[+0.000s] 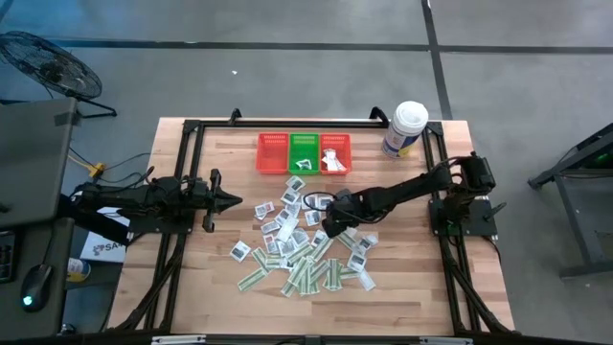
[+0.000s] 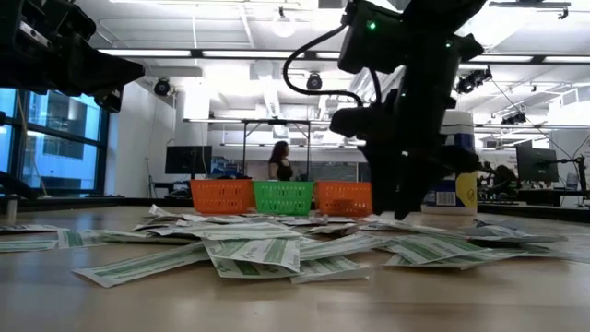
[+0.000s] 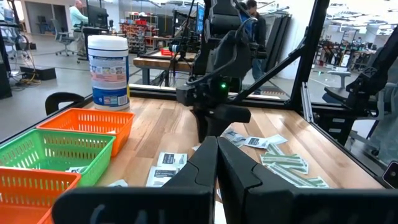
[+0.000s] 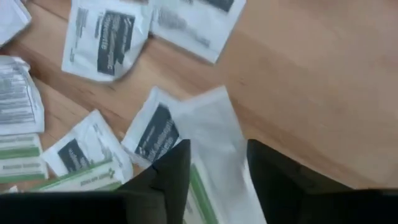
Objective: Pick & Place First Aid Supplies
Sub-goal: Put the bandage pack into the right orange bin
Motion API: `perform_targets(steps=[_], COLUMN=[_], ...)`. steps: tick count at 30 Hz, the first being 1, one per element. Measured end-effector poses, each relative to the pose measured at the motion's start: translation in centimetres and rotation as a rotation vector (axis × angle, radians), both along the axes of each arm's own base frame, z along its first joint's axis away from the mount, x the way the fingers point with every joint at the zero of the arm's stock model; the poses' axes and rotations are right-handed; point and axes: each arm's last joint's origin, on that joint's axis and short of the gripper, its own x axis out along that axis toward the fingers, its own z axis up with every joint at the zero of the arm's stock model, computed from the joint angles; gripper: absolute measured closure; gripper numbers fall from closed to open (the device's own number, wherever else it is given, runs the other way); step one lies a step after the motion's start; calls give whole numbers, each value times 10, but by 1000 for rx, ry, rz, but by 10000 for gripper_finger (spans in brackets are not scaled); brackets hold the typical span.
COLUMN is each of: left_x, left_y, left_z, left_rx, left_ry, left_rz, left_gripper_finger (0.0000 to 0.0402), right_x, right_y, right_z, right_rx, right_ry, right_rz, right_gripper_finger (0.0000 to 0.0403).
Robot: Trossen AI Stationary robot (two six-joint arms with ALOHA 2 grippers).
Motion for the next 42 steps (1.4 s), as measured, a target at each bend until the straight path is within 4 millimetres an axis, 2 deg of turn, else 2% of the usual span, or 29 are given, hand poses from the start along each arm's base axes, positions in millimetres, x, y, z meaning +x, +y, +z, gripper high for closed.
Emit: perform_targets(steps=[7,15,22,26,42], left_x=[0,0,0,0,0], left_y=[0,0,0,0,0], left_z=[0,0,0,0,0], left_rx=[0,0,0,0,0], left_ry=[0,0,0,0,0], left_rz=[0,0,0,0,0], left_gripper_finger=[400,400,400,400,400], right_x=[2,9,10,9,8], right_y=[-10,-9,-9,-9,-9], right_z=[1,-10,-12,-13,-14], right_rx=[-56,-19,-17,-8,2], right_ry=[-12,-23,-19,-14,1], right_rz=[-3,39,24,25,25], right_gripper_finger=[221,219,221,240,358])
